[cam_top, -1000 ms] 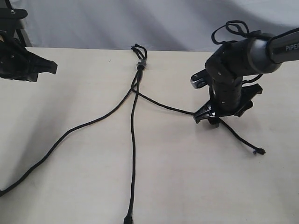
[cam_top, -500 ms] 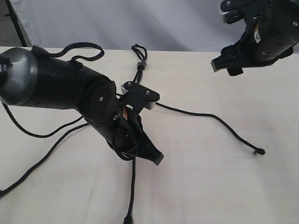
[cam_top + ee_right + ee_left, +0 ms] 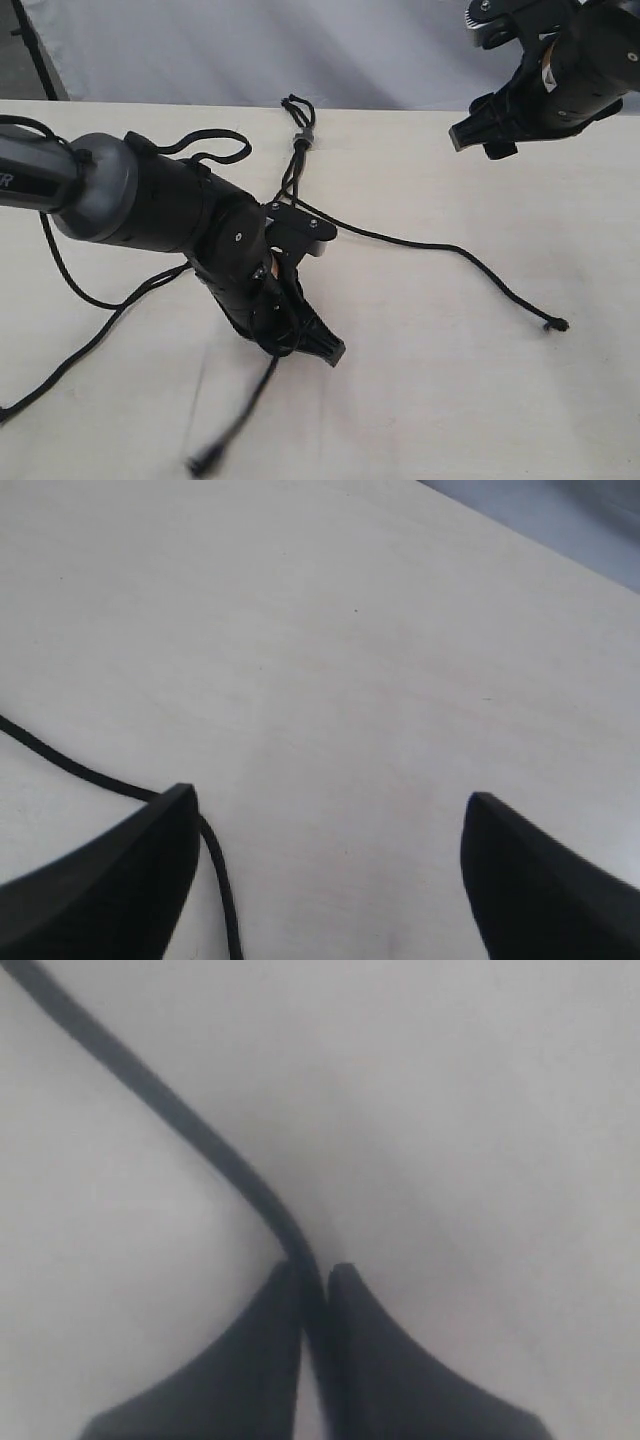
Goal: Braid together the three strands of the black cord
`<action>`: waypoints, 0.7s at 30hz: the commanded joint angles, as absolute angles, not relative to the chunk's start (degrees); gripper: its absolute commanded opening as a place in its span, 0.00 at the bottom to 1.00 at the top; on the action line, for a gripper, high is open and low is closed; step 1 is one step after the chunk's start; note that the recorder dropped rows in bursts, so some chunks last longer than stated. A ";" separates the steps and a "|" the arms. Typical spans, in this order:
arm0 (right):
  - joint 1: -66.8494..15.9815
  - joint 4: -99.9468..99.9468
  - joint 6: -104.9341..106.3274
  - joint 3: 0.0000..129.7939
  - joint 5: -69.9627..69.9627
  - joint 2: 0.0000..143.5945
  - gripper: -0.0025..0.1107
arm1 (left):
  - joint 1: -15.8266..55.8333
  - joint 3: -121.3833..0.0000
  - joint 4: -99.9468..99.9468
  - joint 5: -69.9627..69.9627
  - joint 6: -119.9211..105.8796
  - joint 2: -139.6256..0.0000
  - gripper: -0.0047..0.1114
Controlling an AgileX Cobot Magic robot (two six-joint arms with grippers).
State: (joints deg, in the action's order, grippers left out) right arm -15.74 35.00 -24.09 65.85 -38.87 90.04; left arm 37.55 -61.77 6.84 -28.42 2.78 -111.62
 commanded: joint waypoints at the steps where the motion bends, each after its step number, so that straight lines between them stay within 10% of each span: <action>1: -15.46 34.74 -24.42 65.80 -37.46 89.52 0.63 | 37.88 -61.37 5.53 -29.88 2.37 -112.76 0.04; 21: -15.46 34.50 -24.17 65.80 -36.40 89.72 0.63 | 18.02 -63.99 -20.56 -32.02 5.75 -102.98 0.04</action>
State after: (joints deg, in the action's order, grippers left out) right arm -15.74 34.65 -24.09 65.85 -36.82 90.04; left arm 22.05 -65.19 -19.36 -35.80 5.51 -101.51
